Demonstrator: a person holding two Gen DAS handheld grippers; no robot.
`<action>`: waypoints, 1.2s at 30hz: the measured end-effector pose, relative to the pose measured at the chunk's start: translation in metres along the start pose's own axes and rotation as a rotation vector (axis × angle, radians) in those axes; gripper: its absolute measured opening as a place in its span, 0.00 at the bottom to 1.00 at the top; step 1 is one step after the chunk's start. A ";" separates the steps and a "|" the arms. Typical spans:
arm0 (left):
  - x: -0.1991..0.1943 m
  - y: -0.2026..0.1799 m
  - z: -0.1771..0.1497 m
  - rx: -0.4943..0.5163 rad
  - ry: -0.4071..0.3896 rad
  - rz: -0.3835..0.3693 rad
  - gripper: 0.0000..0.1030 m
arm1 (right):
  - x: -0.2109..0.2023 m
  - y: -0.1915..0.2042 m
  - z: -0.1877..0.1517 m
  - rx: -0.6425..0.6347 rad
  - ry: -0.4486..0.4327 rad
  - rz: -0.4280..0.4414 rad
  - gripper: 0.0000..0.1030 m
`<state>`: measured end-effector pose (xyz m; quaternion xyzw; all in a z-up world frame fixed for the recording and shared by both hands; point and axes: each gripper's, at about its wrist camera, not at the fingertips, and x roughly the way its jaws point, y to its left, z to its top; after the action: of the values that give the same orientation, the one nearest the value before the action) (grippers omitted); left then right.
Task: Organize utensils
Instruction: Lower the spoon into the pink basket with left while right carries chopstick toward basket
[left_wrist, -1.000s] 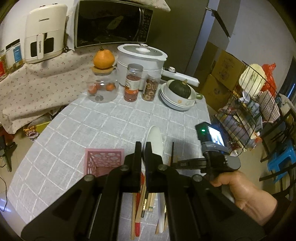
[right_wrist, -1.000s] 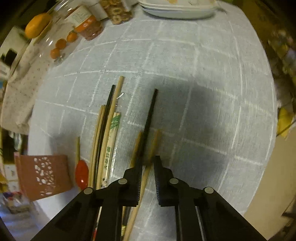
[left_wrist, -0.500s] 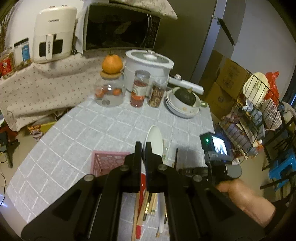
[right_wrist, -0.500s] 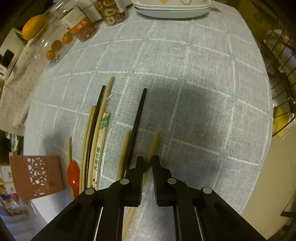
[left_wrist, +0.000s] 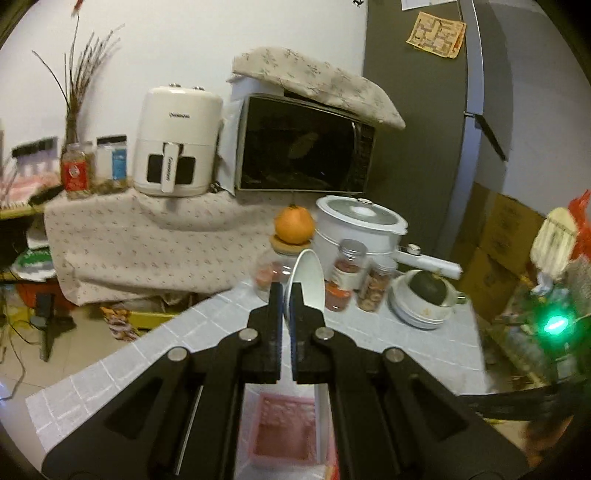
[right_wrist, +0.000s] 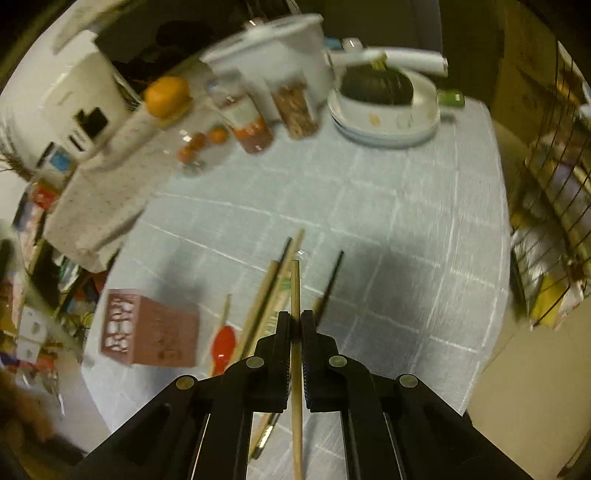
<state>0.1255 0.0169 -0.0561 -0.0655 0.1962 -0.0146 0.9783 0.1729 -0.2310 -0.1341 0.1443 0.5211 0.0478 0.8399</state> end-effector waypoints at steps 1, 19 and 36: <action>0.002 -0.003 -0.003 0.022 -0.021 0.019 0.04 | -0.007 0.000 -0.002 -0.002 -0.011 0.005 0.05; 0.037 -0.002 -0.025 0.045 0.206 -0.020 0.36 | -0.077 0.038 -0.021 -0.112 -0.166 0.074 0.05; -0.006 0.045 0.008 -0.069 0.462 -0.001 0.73 | -0.152 0.107 -0.002 -0.209 -0.351 0.206 0.05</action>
<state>0.1231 0.0630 -0.0525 -0.0938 0.4152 -0.0231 0.9046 0.1100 -0.1637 0.0277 0.1151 0.3419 0.1612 0.9186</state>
